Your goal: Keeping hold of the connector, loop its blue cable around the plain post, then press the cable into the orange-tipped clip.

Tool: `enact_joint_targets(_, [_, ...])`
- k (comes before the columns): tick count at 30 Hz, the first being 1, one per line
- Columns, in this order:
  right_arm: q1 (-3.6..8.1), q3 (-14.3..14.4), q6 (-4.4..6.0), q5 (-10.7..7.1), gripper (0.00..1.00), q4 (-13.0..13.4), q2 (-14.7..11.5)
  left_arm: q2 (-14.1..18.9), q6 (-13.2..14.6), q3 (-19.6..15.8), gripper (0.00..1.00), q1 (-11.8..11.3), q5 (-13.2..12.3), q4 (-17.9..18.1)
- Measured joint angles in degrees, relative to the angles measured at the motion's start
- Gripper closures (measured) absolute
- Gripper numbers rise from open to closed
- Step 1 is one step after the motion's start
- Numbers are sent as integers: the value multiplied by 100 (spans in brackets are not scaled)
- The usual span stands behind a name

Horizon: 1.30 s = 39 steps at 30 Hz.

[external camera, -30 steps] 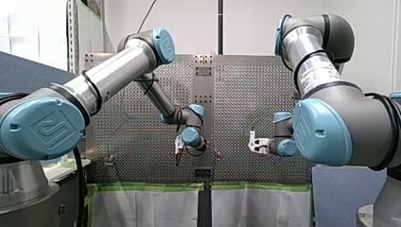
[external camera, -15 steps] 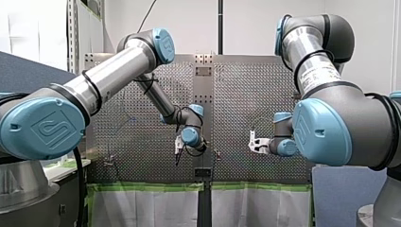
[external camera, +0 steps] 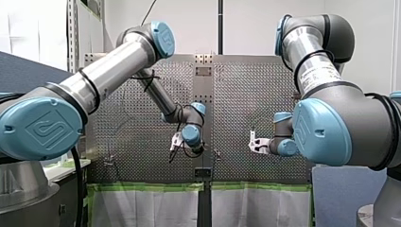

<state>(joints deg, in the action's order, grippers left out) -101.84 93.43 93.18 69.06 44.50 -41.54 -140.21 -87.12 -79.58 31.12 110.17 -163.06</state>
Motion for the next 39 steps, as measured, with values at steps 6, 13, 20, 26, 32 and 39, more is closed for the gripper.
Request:
enact_joint_targets(6, [1, 4, 6, 2, 89, -10, 0, 340, 240, -342, 1, 136, 63, 136])
enact_joint_targets(13, [0, 1, 1, 2, 89, -19, 0, 509, 365, -743, 1, 282, 226, 139])
enact_joint_targets(20, [1, 4, 5, 3, 89, -20, 0, 518, 424, -1153, 1, 357, 504, 170])
enact_joint_targets(26, [2, 5, 8, 3, 89, -20, 0, 519, 405, -1307, 1, 519, 324, 172])
enact_joint_targets(32, [1, 5, 9, -4, 89, -21, 0, 521, 191, -1320, 1, 702, 14, 309])
enact_joint_targets(39, [1, 5, 9, -21, 89, -23, 0, 519, -150, -1322, 1, 811, -290, 526])
